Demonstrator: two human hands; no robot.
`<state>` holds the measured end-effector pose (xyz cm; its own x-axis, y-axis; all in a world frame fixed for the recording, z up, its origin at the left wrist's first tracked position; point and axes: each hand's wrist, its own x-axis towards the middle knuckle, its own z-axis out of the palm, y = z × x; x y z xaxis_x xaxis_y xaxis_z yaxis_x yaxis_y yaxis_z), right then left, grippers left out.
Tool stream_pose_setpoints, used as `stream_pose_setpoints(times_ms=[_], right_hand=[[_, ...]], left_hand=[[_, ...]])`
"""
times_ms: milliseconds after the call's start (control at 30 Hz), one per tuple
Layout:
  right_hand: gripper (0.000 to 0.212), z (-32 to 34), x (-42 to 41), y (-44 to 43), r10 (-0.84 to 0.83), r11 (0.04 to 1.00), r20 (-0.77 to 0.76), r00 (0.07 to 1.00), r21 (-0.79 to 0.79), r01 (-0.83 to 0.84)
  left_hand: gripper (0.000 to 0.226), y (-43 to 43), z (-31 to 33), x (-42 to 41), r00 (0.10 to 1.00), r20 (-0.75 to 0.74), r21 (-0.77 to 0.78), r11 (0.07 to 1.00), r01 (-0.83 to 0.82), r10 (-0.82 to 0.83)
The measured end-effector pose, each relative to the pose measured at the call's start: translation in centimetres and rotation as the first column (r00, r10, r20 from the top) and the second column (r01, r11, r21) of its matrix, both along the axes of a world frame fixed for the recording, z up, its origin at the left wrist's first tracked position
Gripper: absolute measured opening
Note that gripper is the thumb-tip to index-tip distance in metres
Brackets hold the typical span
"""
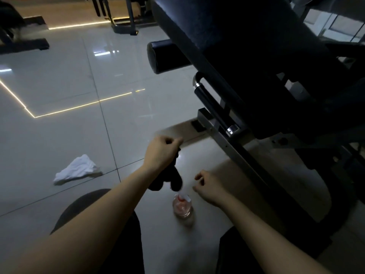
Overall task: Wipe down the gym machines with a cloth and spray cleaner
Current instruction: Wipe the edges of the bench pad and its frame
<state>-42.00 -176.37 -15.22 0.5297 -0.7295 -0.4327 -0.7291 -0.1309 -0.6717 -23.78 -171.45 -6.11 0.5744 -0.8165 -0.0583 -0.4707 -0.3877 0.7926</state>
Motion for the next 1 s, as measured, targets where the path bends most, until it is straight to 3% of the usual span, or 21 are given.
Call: stream_pose_setpoints(times_ms=[100, 167, 233, 300, 367, 467, 567, 667, 733, 833, 900, 1000], right_hand=[[0.071, -2.3, 1.4, 1.4, 0.172, 0.983, -0.039, 0.984, 0.077, -0.169], [0.078, -4.0, 2.3, 1.8, 0.259, 0.966, -0.096, 0.961, 0.038, -0.256], [0.072, -5.5, 3.4, 2.1, 0.258, 0.965, -0.171, 0.951, 0.001, -0.261], [0.053, -7.2, 4.3, 2.1, 0.19, 0.976, -0.216, 0.958, -0.063, -0.207], [0.031, -8.1, 5.0, 1.9, 0.146, 0.98, -0.252, 0.957, -0.098, -0.176], [0.024, -7.9, 5.8, 2.0, 0.161, 0.974, -0.299, 0.94, -0.105, -0.201], [0.037, -6.0, 6.0, 2.0, 0.093, 0.988, -0.227, 0.969, -0.1, -0.119], [0.048, -1.6, 5.8, 2.2, 0.038, 0.993, -0.18, 0.983, -0.103, -0.057], [0.051, 2.2, 5.8, 2.4, 0.03, 0.996, -0.166, 0.986, -0.082, -0.044], [0.048, 8.9, 5.5, 3.3, 0.011, 0.999, -0.131, 0.991, -0.03, -0.015], [0.039, 14.2, 5.5, 3.6, 0.014, 1.0, -0.121, 0.993, 0.003, -0.014], [0.027, 22.7, 5.6, 4.3, 0.024, 1.0, -0.124, 0.992, 0.004, -0.024]], left_hand=[[0.029, 0.8, -1.9, 1.5, 0.976, 0.179, 0.267, 0.961, 0.073, -0.124], [0.022, 1.2, -2.7, 2.6, 0.961, 0.192, 0.431, 0.897, 0.1, -0.2], [0.021, 2.0, -3.8, 3.1, 0.943, 0.157, 0.576, 0.803, 0.153, -0.292], [0.024, 2.7, -5.0, 2.9, 0.905, 0.134, 0.696, 0.688, 0.203, -0.403], [0.047, 2.7, -6.5, 2.4, 0.874, 0.11, 0.763, 0.604, 0.231, -0.474], [0.072, 2.3, -7.9, 2.3, 0.839, 0.073, 0.776, 0.559, 0.292, -0.54], [0.058, 1.8, -8.2, 2.2, 0.833, 0.139, 0.751, 0.605, 0.263, -0.536], [0.039, 2.4, -6.7, 1.2, 0.907, 0.168, 0.645, 0.739, 0.194, -0.385], [0.031, 3.5, -4.5, 0.4, 0.986, -0.014, 0.503, 0.852, 0.149, -0.165], [0.034, 5.6, 1.2, -1.2, 0.907, -0.411, 0.287, 0.957, 0.036, 0.089], [0.041, 6.0, 6.2, -1.5, 0.87, -0.477, 0.265, 0.964, 0.008, 0.124], [0.049, 5.7, 13.7, -1.7, 0.888, -0.419, 0.338, 0.94, -0.042, 0.19]])
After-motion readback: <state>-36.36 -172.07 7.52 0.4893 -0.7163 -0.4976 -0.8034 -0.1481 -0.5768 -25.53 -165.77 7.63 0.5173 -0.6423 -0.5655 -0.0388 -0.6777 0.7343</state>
